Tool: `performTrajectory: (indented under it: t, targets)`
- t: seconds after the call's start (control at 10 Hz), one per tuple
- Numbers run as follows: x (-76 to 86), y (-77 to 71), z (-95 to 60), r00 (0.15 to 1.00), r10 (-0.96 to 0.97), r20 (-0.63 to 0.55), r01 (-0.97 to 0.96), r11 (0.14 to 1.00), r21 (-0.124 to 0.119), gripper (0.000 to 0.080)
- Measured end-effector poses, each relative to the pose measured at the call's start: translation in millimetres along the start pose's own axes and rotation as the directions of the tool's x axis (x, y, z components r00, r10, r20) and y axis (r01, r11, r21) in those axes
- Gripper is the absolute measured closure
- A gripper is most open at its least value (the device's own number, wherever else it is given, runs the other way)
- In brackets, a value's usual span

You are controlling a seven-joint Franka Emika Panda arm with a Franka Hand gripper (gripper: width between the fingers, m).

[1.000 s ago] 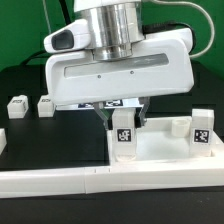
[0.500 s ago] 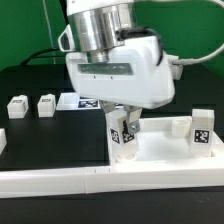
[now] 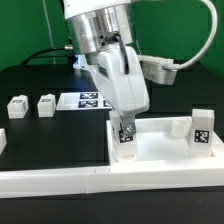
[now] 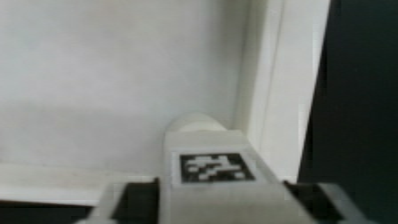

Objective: Assemble square table

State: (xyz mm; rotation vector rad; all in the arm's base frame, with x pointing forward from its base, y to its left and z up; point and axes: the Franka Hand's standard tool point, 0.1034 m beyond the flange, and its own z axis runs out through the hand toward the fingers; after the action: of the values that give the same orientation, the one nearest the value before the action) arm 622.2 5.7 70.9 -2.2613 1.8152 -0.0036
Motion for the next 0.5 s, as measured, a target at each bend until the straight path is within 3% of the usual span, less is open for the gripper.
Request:
performTrajectory:
  t: [0.1, 0.2, 0.3, 0.5]
  targets:
    - [-1.4, 1.2, 1.0, 0.986, -0.167, -0.008, 0.167, 0.986, -0.013, 0.0290]
    - [-2.8, 2.1, 1.1, 0.936, -0.351, -0.002, 0.351, 0.936, -0.032, 0.0290]
    - [-3.5, 1.8, -0.1, 0.877, -0.481, 0.000, 0.480, 0.876, -0.037, 0.0180]
    - [-6.6, 4.6, -2.5, 0.820, -0.572, 0.004, 0.571, 0.820, -0.037, 0.0158]
